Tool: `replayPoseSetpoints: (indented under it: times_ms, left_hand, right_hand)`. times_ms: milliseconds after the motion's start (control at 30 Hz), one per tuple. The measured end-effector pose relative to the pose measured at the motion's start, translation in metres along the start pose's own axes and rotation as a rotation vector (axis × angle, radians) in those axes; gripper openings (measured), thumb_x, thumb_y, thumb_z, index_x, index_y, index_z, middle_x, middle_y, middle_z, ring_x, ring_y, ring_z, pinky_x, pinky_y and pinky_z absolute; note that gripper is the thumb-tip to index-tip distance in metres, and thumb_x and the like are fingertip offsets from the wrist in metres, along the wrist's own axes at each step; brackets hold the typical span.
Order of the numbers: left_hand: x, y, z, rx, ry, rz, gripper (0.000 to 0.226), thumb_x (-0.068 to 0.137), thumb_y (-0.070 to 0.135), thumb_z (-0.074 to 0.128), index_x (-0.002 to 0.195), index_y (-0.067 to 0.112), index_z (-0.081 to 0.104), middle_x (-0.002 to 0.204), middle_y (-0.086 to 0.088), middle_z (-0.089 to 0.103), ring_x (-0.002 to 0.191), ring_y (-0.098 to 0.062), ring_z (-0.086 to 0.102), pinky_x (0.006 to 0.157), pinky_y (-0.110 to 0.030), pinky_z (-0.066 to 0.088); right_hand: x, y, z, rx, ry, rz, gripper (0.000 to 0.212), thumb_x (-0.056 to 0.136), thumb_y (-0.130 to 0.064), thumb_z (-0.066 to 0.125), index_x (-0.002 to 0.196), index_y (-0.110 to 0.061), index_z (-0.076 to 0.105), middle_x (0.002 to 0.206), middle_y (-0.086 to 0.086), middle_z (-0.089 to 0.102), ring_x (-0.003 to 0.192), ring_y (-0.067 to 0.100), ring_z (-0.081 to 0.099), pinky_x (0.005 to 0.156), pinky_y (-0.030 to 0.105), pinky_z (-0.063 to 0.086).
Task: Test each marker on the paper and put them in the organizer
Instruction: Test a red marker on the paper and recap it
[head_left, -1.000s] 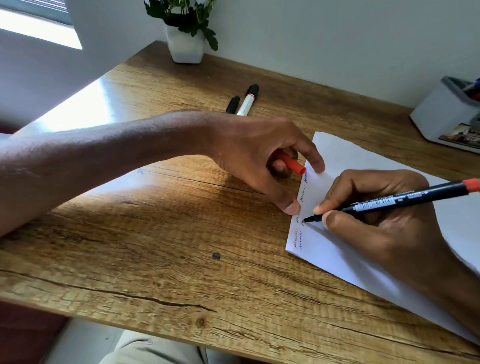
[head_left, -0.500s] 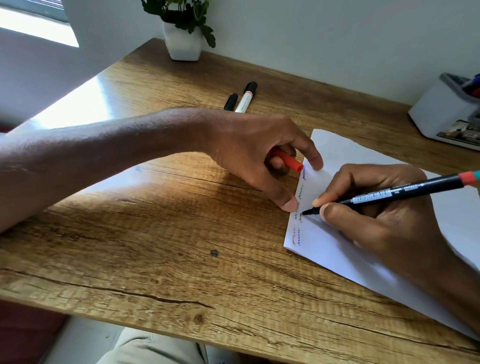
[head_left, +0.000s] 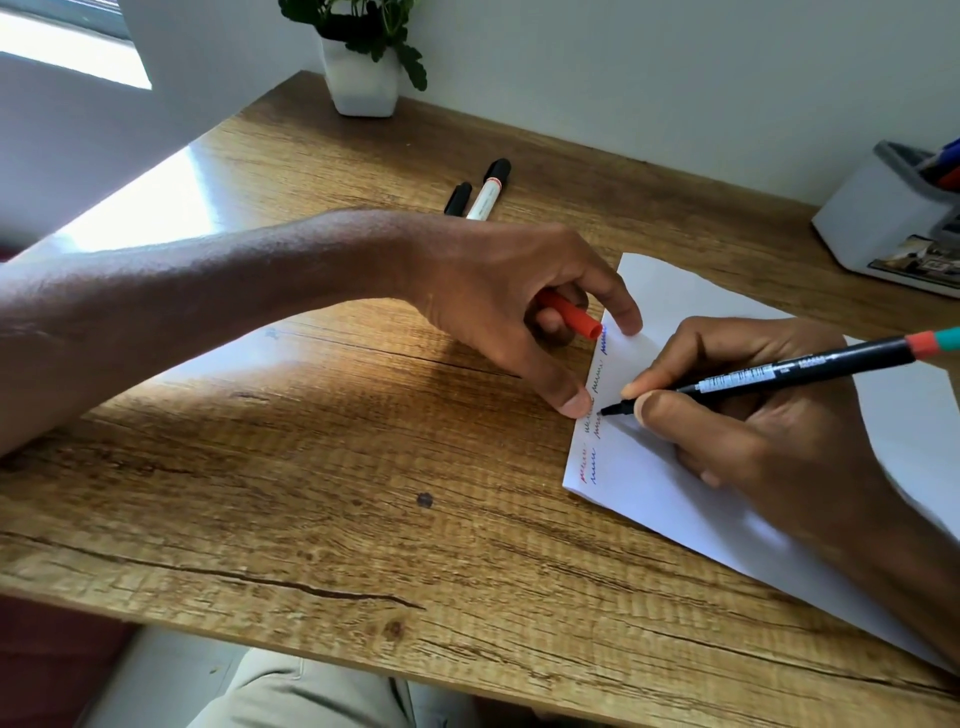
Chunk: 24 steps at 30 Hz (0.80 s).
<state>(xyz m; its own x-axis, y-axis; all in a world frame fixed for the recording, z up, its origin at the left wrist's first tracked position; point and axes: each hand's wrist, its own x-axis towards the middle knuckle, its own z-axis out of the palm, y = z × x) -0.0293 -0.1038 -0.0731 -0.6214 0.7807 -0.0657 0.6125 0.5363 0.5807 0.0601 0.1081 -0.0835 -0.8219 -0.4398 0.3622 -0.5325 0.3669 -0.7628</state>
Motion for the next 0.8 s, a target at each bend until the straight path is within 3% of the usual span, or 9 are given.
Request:
replayPoseSetpoints:
  times_ms: [100,367,500,567,633,667,733,800]
  left_hand:
    - [0.001,0.003,-0.006,0.042,-0.054,0.017,0.077,0.073,0.057,0.081,0.141,0.036,0.053,0.119,-0.013,0.068,0.110,-0.036,0.064,0.088,-0.057,0.054]
    - [-0.001,0.007,-0.005,0.048,-0.065,-0.005,0.078,0.072,0.057,0.080,0.142,0.034,0.052,0.118,-0.013,0.068,0.110,-0.036,0.064,0.088,-0.057,0.054]
    - [-0.003,0.008,-0.004,0.030,-0.063,0.002,0.075,0.074,0.052,0.082,0.141,0.032,0.054,0.095,-0.012,0.066,0.102,-0.038,0.065,0.084,-0.058,0.054]
    - [-0.002,0.009,-0.004,0.033,-0.065,0.008,0.075,0.074,0.052,0.081,0.141,0.032,0.054,0.096,-0.012,0.066,0.102,-0.037,0.065,0.084,-0.057,0.055]
    - [-0.002,0.010,-0.005,0.030,-0.065,0.014,0.075,0.074,0.052,0.081,0.141,0.032,0.054,0.095,-0.004,0.068,0.100,-0.034,0.065,0.084,-0.056,0.055]
    - [-0.002,0.010,-0.005,0.017,-0.064,0.010,0.075,0.074,0.051,0.082,0.141,0.032,0.054,0.084,0.005,0.065,0.093,-0.031,0.065,0.083,-0.054,0.056]
    - [-0.002,0.011,-0.004,-0.006,-0.056,0.000,0.073,0.076,0.047,0.082,0.141,0.030,0.054,0.066,0.018,0.057,0.073,-0.022,0.059,0.077,-0.043,0.056]
    - [-0.002,0.012,-0.005,-0.015,-0.045,-0.005,0.072,0.077,0.045,0.081,0.142,0.028,0.054,0.065,0.027,0.057,0.064,-0.009,0.051,0.067,-0.029,0.052]
  right_hand:
    - [0.001,0.000,-0.001,0.027,0.016,0.042,0.007,0.074,0.002,0.069,0.068,-0.001,0.072,0.049,-0.017,0.061,0.038,0.002,0.053,0.043,0.010,0.038]
    - [0.001,0.003,0.000,0.056,0.051,0.057,0.009,0.075,0.002,0.068,0.068,-0.002,0.071,0.048,-0.017,0.060,0.039,0.003,0.054,0.044,0.009,0.038]
    - [0.001,0.004,0.001,0.049,0.069,0.072,0.009,0.076,0.001,0.068,0.068,-0.002,0.072,0.049,-0.015,0.060,0.039,0.004,0.054,0.045,0.010,0.037]
    - [0.001,0.004,0.001,0.048,0.071,0.075,0.010,0.076,0.000,0.068,0.068,-0.002,0.072,0.049,-0.013,0.061,0.037,0.005,0.052,0.042,0.013,0.037]
    - [0.001,0.003,0.000,0.050,0.079,0.084,0.010,0.077,-0.001,0.068,0.068,-0.002,0.072,0.050,-0.010,0.062,0.034,0.007,0.050,0.040,0.014,0.036]
    - [0.001,0.003,0.000,0.052,0.083,0.091,0.010,0.078,-0.001,0.068,0.069,-0.002,0.072,0.051,-0.007,0.062,0.033,0.009,0.049,0.039,0.015,0.036]
    - [0.001,0.004,0.000,0.082,0.103,0.122,0.009,0.079,-0.001,0.068,0.070,0.000,0.071,0.052,0.000,0.062,0.030,0.011,0.046,0.038,0.018,0.036]
    - [0.001,0.008,-0.002,0.155,0.163,0.162,0.009,0.081,0.004,0.067,0.072,0.004,0.070,0.051,0.002,0.058,0.032,0.016,0.043,0.037,0.021,0.036]
